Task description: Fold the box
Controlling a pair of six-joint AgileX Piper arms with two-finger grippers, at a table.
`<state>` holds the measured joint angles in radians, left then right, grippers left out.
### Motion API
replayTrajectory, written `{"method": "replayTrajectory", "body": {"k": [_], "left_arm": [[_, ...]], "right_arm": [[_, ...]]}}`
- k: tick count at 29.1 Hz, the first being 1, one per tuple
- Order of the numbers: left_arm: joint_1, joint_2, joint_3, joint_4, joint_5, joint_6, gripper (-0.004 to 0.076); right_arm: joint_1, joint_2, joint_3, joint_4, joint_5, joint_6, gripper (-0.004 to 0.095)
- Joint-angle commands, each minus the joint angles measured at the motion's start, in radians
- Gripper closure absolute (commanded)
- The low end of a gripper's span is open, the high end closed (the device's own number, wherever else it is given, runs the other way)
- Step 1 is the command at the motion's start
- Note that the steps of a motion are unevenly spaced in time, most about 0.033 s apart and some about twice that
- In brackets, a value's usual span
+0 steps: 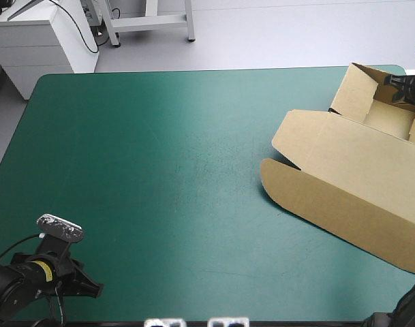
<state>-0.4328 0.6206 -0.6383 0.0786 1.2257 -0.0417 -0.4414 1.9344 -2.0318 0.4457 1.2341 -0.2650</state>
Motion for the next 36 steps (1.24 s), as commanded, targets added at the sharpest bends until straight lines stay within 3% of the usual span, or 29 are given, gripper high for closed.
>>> {"method": "replayTrajectory", "body": {"k": [1,9,18,22,27,36], "left_arm": [[-0.007,0.0,-0.024,-0.001,-0.038,-0.004,0.073],[-0.007,0.0,-0.024,-0.01,-0.09,-0.011,0.073],[-0.007,0.0,-0.022,-0.079,-0.176,-0.031,0.0731],[-0.007,0.0,0.004,-0.147,-0.234,-0.031,0.0732],[-0.007,0.0,0.05,-0.151,-0.254,-0.031,0.0732],[-0.007,-0.002,0.056,-0.151,-0.276,-0.031,0.0732]], "right_arm": [[0.035,-0.088,0.004,0.062,0.016,-0.033,0.0922],[0.21,-0.255,0.263,0.005,-0.025,-0.102,0.0922],[0.359,-0.577,0.803,0.014,-0.299,-0.139,0.0922],[0.423,-0.707,0.999,0.016,-0.372,-0.148,0.0922],[0.485,-0.86,1.188,0.016,-0.366,-0.148,0.0922],[0.497,-1.167,1.363,0.005,-0.368,-0.156,0.0922]]}}
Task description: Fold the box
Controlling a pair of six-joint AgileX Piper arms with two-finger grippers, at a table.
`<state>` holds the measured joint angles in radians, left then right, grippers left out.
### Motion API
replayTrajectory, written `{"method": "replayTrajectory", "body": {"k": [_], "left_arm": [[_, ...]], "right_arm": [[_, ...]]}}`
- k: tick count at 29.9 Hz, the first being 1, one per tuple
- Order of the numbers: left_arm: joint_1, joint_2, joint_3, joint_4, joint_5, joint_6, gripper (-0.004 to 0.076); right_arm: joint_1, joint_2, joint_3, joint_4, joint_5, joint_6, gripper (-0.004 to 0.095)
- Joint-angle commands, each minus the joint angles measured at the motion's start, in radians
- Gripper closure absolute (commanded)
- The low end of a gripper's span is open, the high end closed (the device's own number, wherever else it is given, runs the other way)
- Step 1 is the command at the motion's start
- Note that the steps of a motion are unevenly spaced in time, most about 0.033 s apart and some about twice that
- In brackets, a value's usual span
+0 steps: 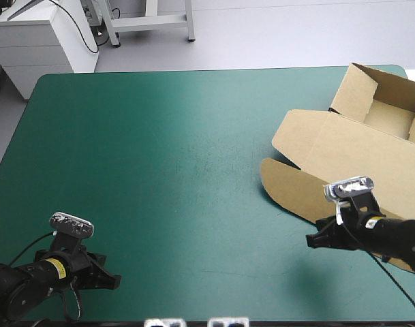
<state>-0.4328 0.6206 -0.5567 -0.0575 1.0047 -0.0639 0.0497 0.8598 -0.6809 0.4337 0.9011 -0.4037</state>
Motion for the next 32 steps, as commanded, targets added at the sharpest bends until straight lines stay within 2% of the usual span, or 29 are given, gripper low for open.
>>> {"method": "replayTrajectory", "body": {"k": [1,12,32], "left_arm": [[-0.007,-0.002,-0.025,-0.013,-0.057,-0.009,0.0732],[-0.007,-0.002,-0.002,-0.001,-0.063,-0.009,0.0732],[-0.007,-0.002,0.037,-0.051,-0.058,-0.009,0.0732]], "right_arm": [[0.006,-0.122,0.024,0.017,-0.035,-0.024,0.0922],[0.006,-0.362,0.173,-0.025,-0.031,-0.028,0.0922],[0.006,-0.368,0.199,-0.023,-0.019,-0.028,0.0922]]}}
